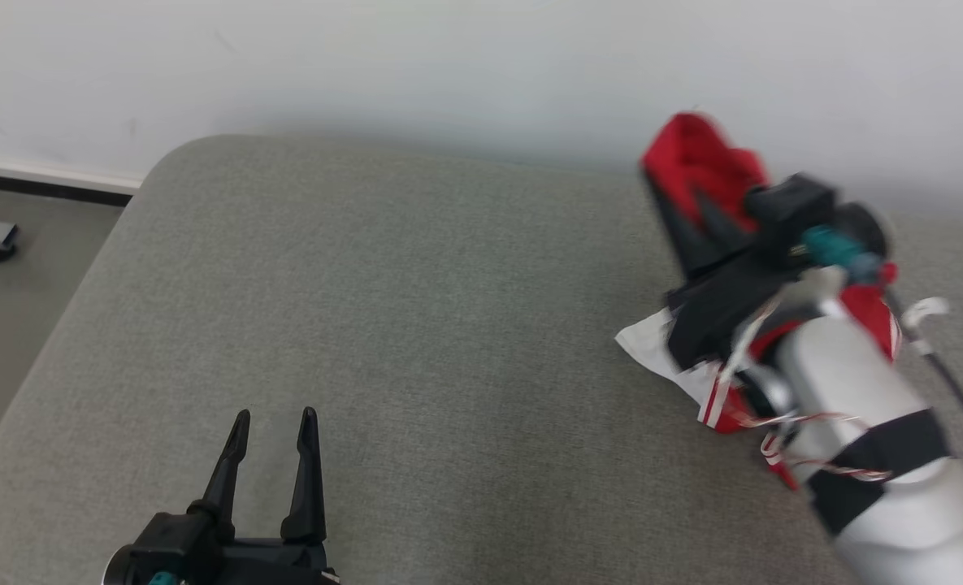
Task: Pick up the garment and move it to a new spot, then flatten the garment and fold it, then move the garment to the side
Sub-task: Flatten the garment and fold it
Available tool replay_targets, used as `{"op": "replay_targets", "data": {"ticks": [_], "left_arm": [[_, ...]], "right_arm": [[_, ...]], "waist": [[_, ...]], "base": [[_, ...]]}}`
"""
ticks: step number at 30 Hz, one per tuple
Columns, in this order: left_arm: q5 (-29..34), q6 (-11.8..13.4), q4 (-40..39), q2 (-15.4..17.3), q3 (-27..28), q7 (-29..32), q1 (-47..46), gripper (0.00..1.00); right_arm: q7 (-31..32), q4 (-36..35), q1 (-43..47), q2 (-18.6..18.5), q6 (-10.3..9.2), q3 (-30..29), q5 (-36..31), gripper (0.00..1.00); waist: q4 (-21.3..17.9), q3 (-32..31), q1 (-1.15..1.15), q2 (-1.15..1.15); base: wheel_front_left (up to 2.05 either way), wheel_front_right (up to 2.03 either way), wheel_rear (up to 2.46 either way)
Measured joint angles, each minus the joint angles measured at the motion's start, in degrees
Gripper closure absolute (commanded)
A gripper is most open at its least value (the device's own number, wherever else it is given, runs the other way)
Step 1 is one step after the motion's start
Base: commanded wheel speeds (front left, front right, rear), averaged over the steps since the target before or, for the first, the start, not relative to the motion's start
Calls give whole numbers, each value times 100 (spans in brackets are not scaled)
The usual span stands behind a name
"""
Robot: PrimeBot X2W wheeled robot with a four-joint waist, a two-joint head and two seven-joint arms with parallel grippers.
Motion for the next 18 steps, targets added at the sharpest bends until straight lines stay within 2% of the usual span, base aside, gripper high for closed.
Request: {"op": "replay_targets", "data": {"ticks": [7, 13, 14, 15, 18], "left_arm": [[-122, 40, 41, 1, -78, 0, -82, 0], [-170, 89, 40, -1, -123, 0, -197, 0], [-171, 91, 43, 0, -127, 0, -199, 0], [-177, 92, 52, 0, -137, 0, -202, 0], [-202, 109, 73, 0, -153, 0, -236, 0]], "right_arm": [[-392, 913, -178, 902, 0, 1105, 241, 100], [-754, 1774, -225, 1308, 0, 1747, 577, 100], [-814, 1898, -224, 1330, 0, 1845, 635, 58], [-862, 2005, -230, 1340, 0, 1958, 688, 0], [-969, 2234, -268, 1349, 0, 2203, 944, 0]], "waist": [[263, 190, 0, 0], [400, 372, 0, 0], [415, 397, 0, 0], [428, 419, 0, 0], [452, 463, 0, 0]], "base": [[0, 0, 0], [0, 0, 0], [0, 0, 0], [0, 0, 0], [0, 0, 0]]}}
